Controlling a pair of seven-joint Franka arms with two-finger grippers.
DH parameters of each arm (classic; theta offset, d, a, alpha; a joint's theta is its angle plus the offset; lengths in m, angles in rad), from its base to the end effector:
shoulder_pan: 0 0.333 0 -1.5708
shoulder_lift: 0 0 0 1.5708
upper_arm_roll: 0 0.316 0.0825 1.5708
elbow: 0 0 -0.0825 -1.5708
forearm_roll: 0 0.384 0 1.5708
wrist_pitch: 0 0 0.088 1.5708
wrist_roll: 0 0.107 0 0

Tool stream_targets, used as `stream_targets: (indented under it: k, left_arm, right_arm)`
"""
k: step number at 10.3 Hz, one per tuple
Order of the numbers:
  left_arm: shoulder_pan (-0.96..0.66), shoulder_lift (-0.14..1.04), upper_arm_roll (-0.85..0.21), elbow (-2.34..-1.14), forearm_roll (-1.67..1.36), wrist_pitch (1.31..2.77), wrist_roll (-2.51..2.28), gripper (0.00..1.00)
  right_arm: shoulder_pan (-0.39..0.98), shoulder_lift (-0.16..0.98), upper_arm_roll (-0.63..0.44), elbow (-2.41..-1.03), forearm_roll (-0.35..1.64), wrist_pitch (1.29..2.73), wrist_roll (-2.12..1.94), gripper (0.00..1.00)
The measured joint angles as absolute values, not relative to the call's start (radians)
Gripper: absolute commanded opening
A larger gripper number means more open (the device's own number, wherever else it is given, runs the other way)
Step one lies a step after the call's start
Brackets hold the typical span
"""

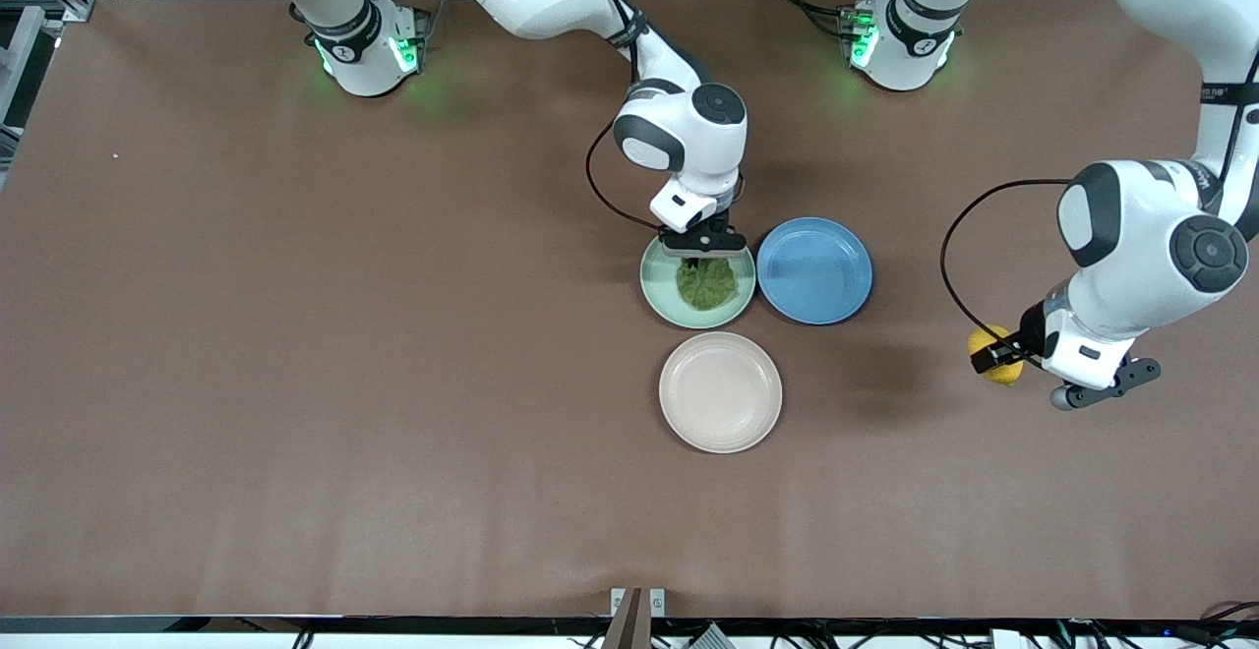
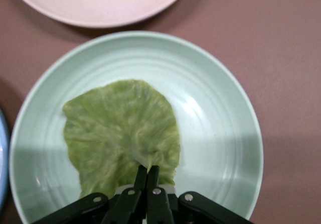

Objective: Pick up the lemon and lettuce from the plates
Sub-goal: 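Carry the lemon off the plate while the right gripper carries the lettuce away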

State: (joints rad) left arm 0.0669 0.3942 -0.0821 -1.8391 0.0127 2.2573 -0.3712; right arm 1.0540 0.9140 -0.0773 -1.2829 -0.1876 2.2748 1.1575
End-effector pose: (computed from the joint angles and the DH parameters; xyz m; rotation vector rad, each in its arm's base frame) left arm 0.6416 -0.0059 0.3178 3.0666 0.5497 0.0324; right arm 0.4150 0.6328 0.2046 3.0912 -0.0496 0.3411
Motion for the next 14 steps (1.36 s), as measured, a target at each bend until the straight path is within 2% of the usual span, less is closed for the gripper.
stream_targets:
  k: [3,4,5,6,9,11,14]
  left_arm:
    - [0.088,0.485,-0.081,-1.828,0.013,2.271,-0.362,0.0]
    - [0.09,0.513,-0.081,-1.814,0.013,2.281,-0.361,0.2]
    - [0.091,0.54,-0.081,-1.798,0.013,2.297,-0.361,0.88]
    - [0.091,0.564,-0.081,-1.786,0.013,2.317,-0.36,1.0]
    - [0.091,0.595,-0.083,-1.775,0.014,2.344,-0.358,1.0]
    - [0.089,0.593,-0.085,-1.762,0.016,2.345,-0.357,1.0]
    - [0.069,0.541,-0.098,-1.76,0.037,2.345,-0.356,1.0]
  right_arm:
    - [1.01,0.853,-0.078,-1.244,-0.155,2.146,1.118,0.0]
    - [0.986,0.814,-0.078,-1.237,-0.107,2.099,1.07,0.0]
    - [0.957,0.764,-0.079,-1.232,-0.066,2.045,1.021,0.0]
    - [0.92,0.709,-0.079,-1.226,-0.033,1.994,0.971,0.0]
    - [0.784,0.55,-0.082,-1.223,0.048,1.822,0.817,0.0]
    - [0.657,0.471,-0.085,-1.224,0.059,1.758,0.729,0.0]
    - [0.503,0.429,-0.091,-1.231,0.059,1.673,0.6,0.0]
